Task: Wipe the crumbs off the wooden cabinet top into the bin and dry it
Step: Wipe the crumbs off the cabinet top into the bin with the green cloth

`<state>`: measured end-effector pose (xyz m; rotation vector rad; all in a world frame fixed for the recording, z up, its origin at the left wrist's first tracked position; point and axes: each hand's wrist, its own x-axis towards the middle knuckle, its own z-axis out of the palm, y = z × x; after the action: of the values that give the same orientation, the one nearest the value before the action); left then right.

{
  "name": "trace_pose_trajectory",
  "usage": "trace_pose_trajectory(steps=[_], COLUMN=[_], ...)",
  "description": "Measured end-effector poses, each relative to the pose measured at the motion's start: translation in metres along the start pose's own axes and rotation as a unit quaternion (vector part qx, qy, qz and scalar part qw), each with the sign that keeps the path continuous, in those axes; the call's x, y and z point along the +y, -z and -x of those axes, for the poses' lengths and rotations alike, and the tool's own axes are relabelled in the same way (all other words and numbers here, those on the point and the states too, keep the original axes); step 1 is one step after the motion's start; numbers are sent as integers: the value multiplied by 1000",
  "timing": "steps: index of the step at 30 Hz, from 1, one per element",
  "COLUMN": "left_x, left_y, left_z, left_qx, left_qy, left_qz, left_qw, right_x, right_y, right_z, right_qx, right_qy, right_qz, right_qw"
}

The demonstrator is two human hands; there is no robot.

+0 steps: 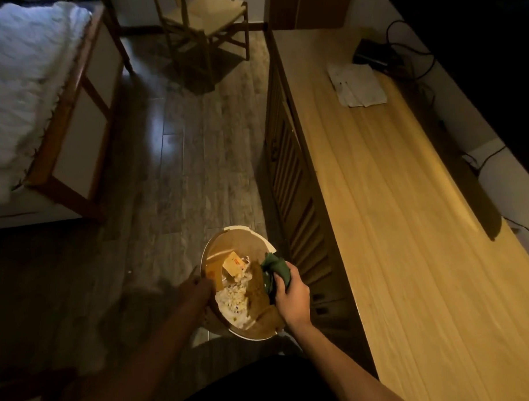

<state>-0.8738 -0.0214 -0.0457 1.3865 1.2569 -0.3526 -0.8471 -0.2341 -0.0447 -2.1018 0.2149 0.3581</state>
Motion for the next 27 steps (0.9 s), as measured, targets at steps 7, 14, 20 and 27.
trace_pose_trajectory(steps=[7, 14, 20, 27], left_x=[45, 88, 125, 144], left_y=[-34, -53, -62, -72], left_z=[-39, -84, -137, -226], left_qx=[-50, -80, -131, -163], left_qy=[40, 35, 59, 86], left_qz=[-27, -63, -110, -149], left_qw=[998, 994, 984, 971], right_x=[-7, -17, -39, -50], right_y=[-3, -19, -46, -99], right_z=[-69, -108, -147, -205], right_qx=[-29, -23, 5, 69], right_qy=[-40, -69, -128, -209], right_qz=[24, 64, 69, 60], right_qw=[998, 995, 989, 974])
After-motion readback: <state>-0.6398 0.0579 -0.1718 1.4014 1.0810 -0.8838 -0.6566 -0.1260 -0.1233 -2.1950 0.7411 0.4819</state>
